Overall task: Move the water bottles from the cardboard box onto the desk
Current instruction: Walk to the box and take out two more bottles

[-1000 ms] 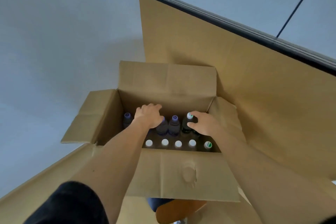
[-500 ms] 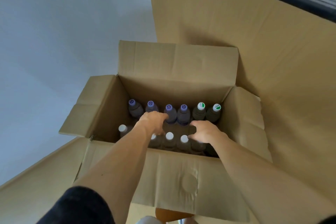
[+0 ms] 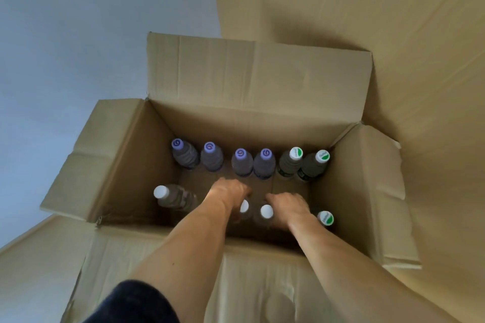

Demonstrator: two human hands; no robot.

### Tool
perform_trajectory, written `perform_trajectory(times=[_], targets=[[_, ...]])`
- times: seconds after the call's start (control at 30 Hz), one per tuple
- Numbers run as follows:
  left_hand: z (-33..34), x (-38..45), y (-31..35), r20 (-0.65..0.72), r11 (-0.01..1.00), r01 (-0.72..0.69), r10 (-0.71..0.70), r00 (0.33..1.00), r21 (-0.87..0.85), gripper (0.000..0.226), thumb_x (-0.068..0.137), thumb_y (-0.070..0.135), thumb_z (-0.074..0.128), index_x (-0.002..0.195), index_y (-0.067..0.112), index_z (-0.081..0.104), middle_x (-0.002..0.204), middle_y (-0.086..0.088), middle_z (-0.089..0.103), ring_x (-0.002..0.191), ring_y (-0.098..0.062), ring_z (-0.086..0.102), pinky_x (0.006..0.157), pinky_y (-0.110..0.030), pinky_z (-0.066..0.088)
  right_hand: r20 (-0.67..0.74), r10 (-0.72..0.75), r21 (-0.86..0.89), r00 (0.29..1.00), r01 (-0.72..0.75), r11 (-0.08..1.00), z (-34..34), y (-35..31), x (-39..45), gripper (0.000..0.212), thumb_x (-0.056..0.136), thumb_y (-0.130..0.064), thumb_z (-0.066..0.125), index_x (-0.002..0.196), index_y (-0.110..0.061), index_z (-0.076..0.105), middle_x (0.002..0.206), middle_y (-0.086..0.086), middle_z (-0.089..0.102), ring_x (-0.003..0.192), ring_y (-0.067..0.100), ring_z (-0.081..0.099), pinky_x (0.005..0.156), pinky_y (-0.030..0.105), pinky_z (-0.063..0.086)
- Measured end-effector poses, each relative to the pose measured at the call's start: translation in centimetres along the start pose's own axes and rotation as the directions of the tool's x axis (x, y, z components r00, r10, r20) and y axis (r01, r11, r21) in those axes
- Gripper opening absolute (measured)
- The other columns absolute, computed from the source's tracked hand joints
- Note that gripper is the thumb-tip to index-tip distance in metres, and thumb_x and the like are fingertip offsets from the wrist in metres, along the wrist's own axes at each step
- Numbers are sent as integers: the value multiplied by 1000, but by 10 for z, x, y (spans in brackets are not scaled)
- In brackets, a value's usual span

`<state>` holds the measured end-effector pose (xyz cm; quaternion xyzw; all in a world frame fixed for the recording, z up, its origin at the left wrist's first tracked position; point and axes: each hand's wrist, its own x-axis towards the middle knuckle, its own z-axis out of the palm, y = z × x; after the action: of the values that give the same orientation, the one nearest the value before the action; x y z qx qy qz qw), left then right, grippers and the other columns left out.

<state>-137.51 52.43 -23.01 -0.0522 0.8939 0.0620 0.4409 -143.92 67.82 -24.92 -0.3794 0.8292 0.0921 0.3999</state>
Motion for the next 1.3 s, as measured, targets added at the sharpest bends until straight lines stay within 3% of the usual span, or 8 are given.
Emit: perform_trajectory(times=[0.17, 0.37, 0.67, 0.8, 0.97, 1.07, 1.17, 1.3], targets=[[3, 14, -7, -44, 994, -8, 3, 999, -111, 67, 81, 24, 79, 142, 23, 50, 136, -6, 60, 123, -29, 58, 98, -40, 48, -3, 0, 6, 1000, 0, 1000, -4, -3, 15, 44, 84, -38, 74, 123, -27, 56, 123, 5, 66, 119, 29, 60, 97, 40, 42], [-3, 29, -24, -156, 935, 44, -105, 982, -351, 43, 84, 20, 76, 122, 18, 58, 124, -9, 65, 112, -30, 62, 87, -39, 52, -14, 101, 261, 995, -94, 961, -24, 6, 34, 34, 80, -37, 76, 109, -29, 62, 112, 1, 66, 100, 25, 63, 78, 36, 50], [24, 52, -29, -61, 838, 158, -222, 973, -522, 73, 75, 18, 87, 140, 21, 52, 136, -7, 61, 124, -29, 58, 101, -40, 50, 48, 134, 413, 990, -142, 900, -18, 9, 52, 69, 65, -31, 93, 124, -21, 61, 123, 2, 63, 113, 25, 60, 92, 38, 52], [22, 51, -31, -96, 849, 129, -206, 974, -513, 70, 73, 21, 89, 135, 20, 56, 133, -7, 63, 120, -28, 60, 96, -37, 50, 45, 141, 445, 989, -147, 883, -18, 9, 50, 64, 66, -28, 93, 122, -21, 63, 121, 1, 65, 111, 23, 61, 90, 38, 53], [11, 34, -37, -199, 813, 0, -142, 970, -582, 65, 70, 19, 87, 127, 15, 56, 126, -8, 65, 116, -29, 61, 94, -37, 52, -21, 119, 487, 993, -93, 868, -34, 12, 39, 49, 63, -31, 91, 104, -25, 65, 105, -2, 66, 96, 19, 61, 72, 30, 45], [-1, 16, -42, -267, 722, -107, -112, 957, -683, 68, 68, 14, 84, 129, 17, 54, 120, -3, 65, 111, -23, 61, 92, -33, 50, -41, 113, 562, 993, -71, 824, -49, 15, 26, 38, 61, -33, 88, 90, -28, 65, 92, -5, 68, 84, 14, 63, 66, 30, 48], [-17, -4, -50, -299, 622, -187, -80, 951, -760, 64, 69, 8, 82, 126, 13, 53, 114, -2, 67, 106, -20, 64, 90, -33, 53, -45, 89, 694, 995, -33, 720, -66, 17, 8, 38, 58, -31, 87, 93, -26, 71, 93, -3, 73, 91, 18, 68, 86, 41, 56], [-31, -29, -62, -290, 308, -265, -39, 956, -914, 60, 74, 5, 85, 126, 13, 58, 118, -5, 71, 112, -21, 67, 96, -36, 55, -89, 94, 878, 992, 34, 478, -87, 16, -16, 31, 70, -16, 84, 100, -13, 76, 101, 4, 77, 103, 20, 69, 105, 46, 49]])
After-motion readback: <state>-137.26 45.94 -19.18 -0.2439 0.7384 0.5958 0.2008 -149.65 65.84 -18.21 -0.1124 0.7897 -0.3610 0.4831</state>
